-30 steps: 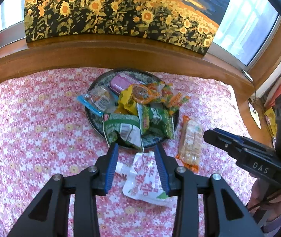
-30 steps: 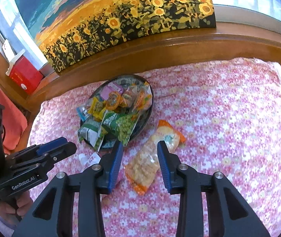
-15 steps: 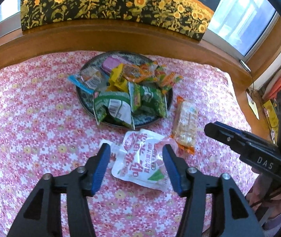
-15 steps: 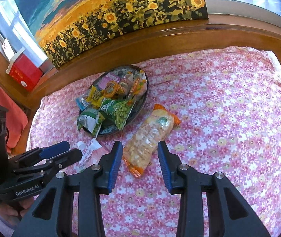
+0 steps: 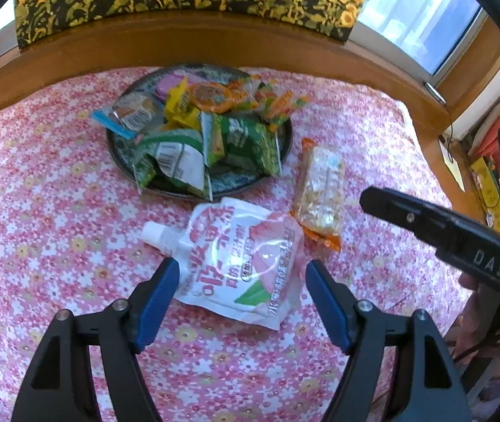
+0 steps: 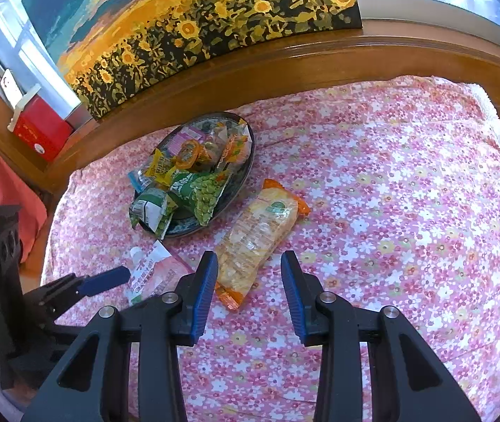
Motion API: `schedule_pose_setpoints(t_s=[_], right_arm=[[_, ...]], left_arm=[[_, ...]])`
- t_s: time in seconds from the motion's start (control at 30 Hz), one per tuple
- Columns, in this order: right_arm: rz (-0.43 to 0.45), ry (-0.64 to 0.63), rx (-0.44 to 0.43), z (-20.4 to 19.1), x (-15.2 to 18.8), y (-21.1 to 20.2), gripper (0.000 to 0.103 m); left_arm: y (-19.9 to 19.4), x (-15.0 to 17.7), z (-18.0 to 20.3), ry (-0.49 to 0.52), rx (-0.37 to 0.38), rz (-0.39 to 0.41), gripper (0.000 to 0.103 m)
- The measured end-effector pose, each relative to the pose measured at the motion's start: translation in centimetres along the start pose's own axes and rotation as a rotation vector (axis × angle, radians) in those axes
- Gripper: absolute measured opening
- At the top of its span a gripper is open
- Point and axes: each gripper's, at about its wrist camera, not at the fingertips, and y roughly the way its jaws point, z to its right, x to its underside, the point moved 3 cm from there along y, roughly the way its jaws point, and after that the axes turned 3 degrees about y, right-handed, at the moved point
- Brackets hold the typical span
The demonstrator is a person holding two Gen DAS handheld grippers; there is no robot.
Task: Organize snacks
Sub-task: 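Grasp the white-pink drink pouch with the left tool while the right tool grasps the clear biscuit packet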
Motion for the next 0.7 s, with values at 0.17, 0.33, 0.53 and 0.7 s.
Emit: schedule_pose_setpoints(t_s=[0.17,0.33,0.53,0.7], right_arm=[[-0.019,0.011,-0.009,0.3,0.1,0.6,0.039],[-0.042,0.016,-0.024,0.2,0.1,1.4,0.048],[-0.079,0.031,-0.046,0.0,0.1,2.8,0.054],[-0.108,0.056,-0.056,-0.1,0.1,4.3,0.054]], left_arm=[[0.6,0.0,0.5,0.026,-0.046,0.000,0.078],[0.7,0.2,0.1,-0.006,-0.042,-0.004,0.078],[0.2,0.4,-0.6,-0.051,-0.017,0.016,0.075],[-0.3,0.6,-0.9,-0.059,-0.007,0.040,0.073]])
